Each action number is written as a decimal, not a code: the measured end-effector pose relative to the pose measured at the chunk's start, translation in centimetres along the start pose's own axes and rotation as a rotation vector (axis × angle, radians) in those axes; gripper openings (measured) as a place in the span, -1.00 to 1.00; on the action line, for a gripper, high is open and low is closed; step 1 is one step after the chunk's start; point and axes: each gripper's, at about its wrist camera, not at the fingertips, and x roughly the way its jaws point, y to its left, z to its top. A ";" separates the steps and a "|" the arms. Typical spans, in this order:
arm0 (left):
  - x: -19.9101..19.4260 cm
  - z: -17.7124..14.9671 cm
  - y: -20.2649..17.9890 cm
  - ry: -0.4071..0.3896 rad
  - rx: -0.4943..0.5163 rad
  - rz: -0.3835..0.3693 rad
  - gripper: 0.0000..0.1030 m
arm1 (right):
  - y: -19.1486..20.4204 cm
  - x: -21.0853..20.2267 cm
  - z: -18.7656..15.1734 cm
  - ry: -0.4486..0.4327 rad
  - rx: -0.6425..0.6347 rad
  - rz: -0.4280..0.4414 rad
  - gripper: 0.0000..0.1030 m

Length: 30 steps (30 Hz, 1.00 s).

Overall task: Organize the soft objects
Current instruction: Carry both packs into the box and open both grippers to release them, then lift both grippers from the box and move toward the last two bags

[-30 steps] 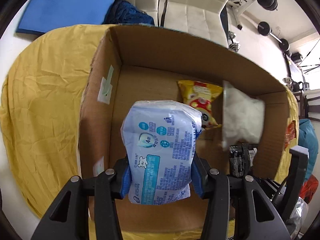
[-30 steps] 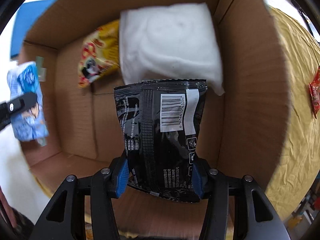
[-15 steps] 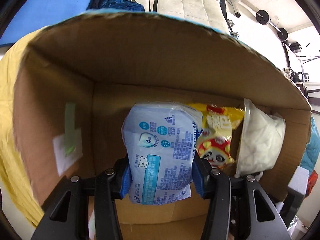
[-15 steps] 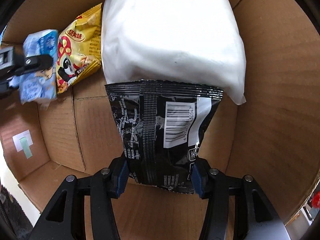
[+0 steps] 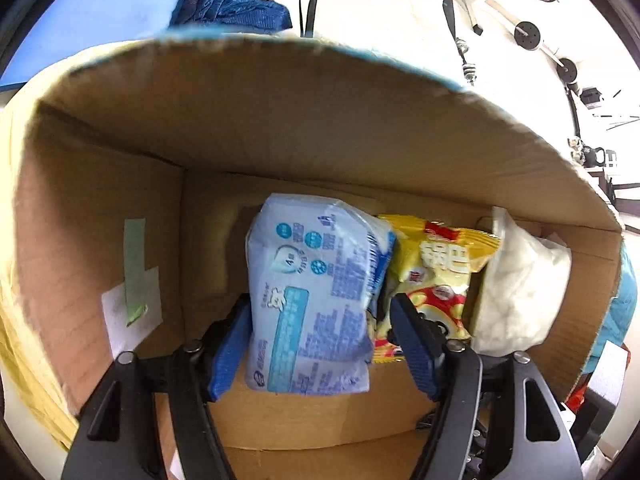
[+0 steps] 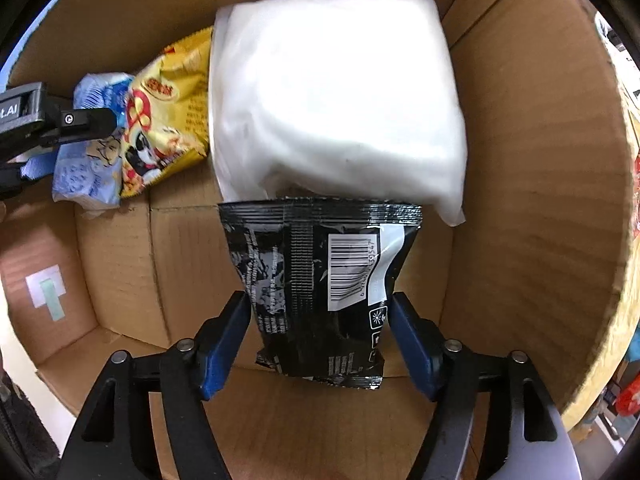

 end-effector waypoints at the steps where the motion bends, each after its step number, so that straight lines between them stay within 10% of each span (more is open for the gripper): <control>1: -0.3 -0.1 -0.2 -0.004 0.000 -0.005 0.45 | 0.0 -0.3 0.0 -0.003 0.002 0.004 0.46; 6: -1.9 -0.7 -0.5 -0.026 0.005 -0.032 0.62 | 0.0 -2.4 -0.4 -0.021 0.009 0.016 0.59; 8: -2.8 -1.1 -1.1 -0.041 0.011 -0.024 0.99 | 0.3 -3.6 -0.6 -0.035 0.009 0.022 0.67; 30: -9.9 -10.9 -2.2 -0.245 0.099 0.086 0.99 | -0.8 -12.1 -5.6 -0.211 -0.028 0.014 1.00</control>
